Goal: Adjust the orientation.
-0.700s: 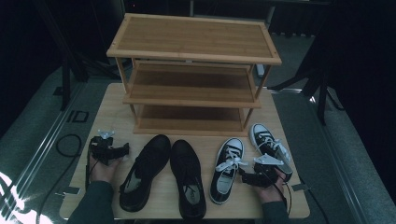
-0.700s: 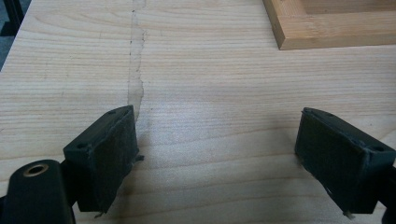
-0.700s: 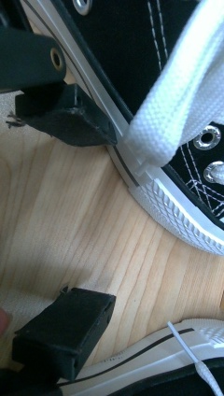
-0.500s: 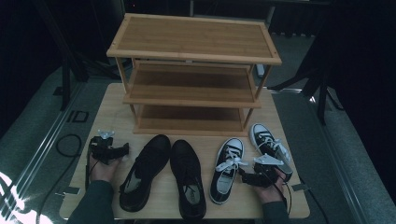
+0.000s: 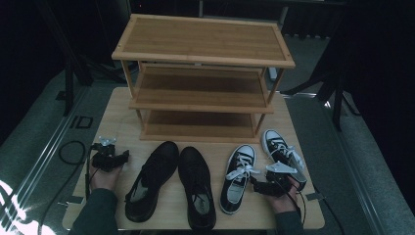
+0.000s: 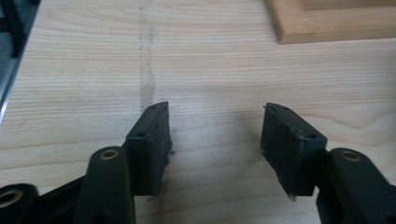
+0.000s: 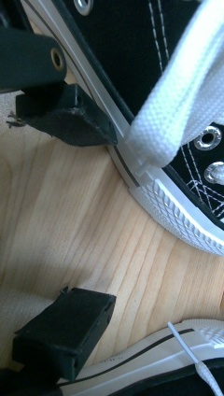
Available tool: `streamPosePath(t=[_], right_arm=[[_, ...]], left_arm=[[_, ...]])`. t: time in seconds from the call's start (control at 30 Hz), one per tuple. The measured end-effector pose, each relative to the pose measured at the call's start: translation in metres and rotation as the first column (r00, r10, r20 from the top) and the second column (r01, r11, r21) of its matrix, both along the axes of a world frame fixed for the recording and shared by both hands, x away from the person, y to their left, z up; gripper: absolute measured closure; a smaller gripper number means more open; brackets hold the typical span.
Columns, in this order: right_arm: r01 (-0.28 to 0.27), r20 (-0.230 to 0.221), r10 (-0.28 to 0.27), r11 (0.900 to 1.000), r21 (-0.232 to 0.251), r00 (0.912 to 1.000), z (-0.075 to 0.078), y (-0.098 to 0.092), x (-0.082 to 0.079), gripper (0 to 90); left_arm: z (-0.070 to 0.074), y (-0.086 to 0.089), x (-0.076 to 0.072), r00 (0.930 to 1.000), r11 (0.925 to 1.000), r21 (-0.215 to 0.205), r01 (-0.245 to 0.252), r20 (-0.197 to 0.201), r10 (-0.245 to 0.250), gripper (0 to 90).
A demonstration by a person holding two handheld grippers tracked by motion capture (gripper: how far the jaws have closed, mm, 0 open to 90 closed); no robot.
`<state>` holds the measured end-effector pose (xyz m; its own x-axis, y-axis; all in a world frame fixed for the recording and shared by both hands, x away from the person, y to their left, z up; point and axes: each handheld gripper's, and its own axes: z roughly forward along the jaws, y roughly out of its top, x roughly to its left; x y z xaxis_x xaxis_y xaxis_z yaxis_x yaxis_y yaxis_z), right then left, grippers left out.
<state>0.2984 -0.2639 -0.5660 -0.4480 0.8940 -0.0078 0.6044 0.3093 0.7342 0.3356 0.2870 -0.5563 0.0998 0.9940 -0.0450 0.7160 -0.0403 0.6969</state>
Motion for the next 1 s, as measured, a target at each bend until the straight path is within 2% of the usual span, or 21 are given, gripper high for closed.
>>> streamPosePath(t=[0.03,0.07,0.1,0.23,0.4,0.47,0.5,0.53,0.6,0.63,0.67,0.7,0.77,0.83,0.87,0.9,1.0], right_arm=[[0.0,0.0,0.0,1.0,0.0,1.0,0.0,0.0,0.0,19.5],[0.0,0.0,0.0,1.0,0.0,1.0,0.0,0.0,0.0,19.5],[0.0,0.0,0.0,1.0,0.0,1.0,0.0,0.0,0.0,19.5],[0.0,0.0,0.0,1.0,0.0,1.0,0.0,0.0,0.0,19.5],[0.0,-0.001,0.0,1.0,0.0,1.0,0.0,0.0,0.0,19.5],[0.001,-0.001,-0.001,1.0,0.0,1.0,0.0,0.0,0.0,19.5],[0.001,0.0,-0.001,1.0,0.0,1.0,0.0,0.0,0.0,19.5],[0.001,0.0,-0.001,1.0,0.0,1.0,0.0,0.0,0.0,19.5],[0.001,-0.001,-0.001,1.0,0.0,1.0,0.0,0.0,0.0,19.5],[0.001,0.0,-0.001,1.0,0.0,1.0,0.0,0.0,0.0,19.5],[0.0,0.0,0.0,1.0,0.0,1.0,0.0,0.0,0.0,19.5],[0.001,0.0,-0.001,1.0,0.0,1.0,0.0,0.0,0.0,19.5],[0.0,0.0,0.0,1.0,0.0,1.0,0.0,0.0,0.0,19.5],[0.001,-0.001,-0.001,1.0,0.0,1.0,0.0,0.0,0.0,19.5],[0.001,-0.001,-0.001,1.0,0.0,1.0,0.0,0.0,0.0,19.5],[0.001,-0.001,-0.001,1.0,0.001,1.0,0.0,0.0,0.0,19.5],[0.0,-0.001,0.0,1.0,0.0,1.0,0.0,0.0,0.0,19.5]], left_arm=[[0.002,0.0,-0.001,0.9999,0.9999,-0.012,0.012,-0.001,-0.012,45.9],[0.006,0.0,-0.003,0.999,0.9984,-0.033,0.045,0.003,-0.045,49.8],[0.008,0.0,-0.005,0.9982,0.9977,-0.034,0.059,0.006,-0.059,53.5],[0.022,-0.001,-0.012,0.9928,0.992,-0.04,0.12,0.015,-0.119,53.5],[0.034,0.0,-0.017,0.9867,0.9858,-0.053,0.159,0.041,-0.157,54.1],[0.042,0.0,-0.02,0.9812,0.9785,-0.078,0.191,0.045,-0.188,54.3],[0.042,0.0,-0.02,0.9812,0.9785,-0.078,0.191,0.045,-0.188,54.7],[0.049,-0.001,-0.023,0.976,0.9737,-0.078,0.214,0.057,-0.21,55.7],[0.053,-0.001,-0.025,0.9704,0.967,-0.091,0.238,0.065,-0.233,58.4],[0.053,-0.001,-0.025,0.9704,0.967,-0.091,0.238,0.065,-0.233,59.8],[0.059,-0.003,-0.027,0.9629,0.9546,-0.128,0.269,0.063,-0.262,63.6],[0.063,-0.005,-0.028,0.9568,0.9473,-0.136,0.29,0.06,-0.284,65.1],[0.068,-0.009,-0.03,0.948,0.9405,-0.12,0.318,0.047,-0.315,65.4],[0.07,-0.011,-0.031,0.9458,0.9391,-0.113,0.325,0.046,-0.321,64.2],[0.076,-0.014,-0.032,0.9397,0.9347,-0.098,0.342,0.038,-0.34,64.2],[0.076,-0.014,-0.032,0.9397,0.9347,-0.098,0.342,0.038,-0.34,64.0],[0.084,-0.018,-0.035,0.9337,0.9295,-0.089,0.358,0.038,-0.356,63.3]])
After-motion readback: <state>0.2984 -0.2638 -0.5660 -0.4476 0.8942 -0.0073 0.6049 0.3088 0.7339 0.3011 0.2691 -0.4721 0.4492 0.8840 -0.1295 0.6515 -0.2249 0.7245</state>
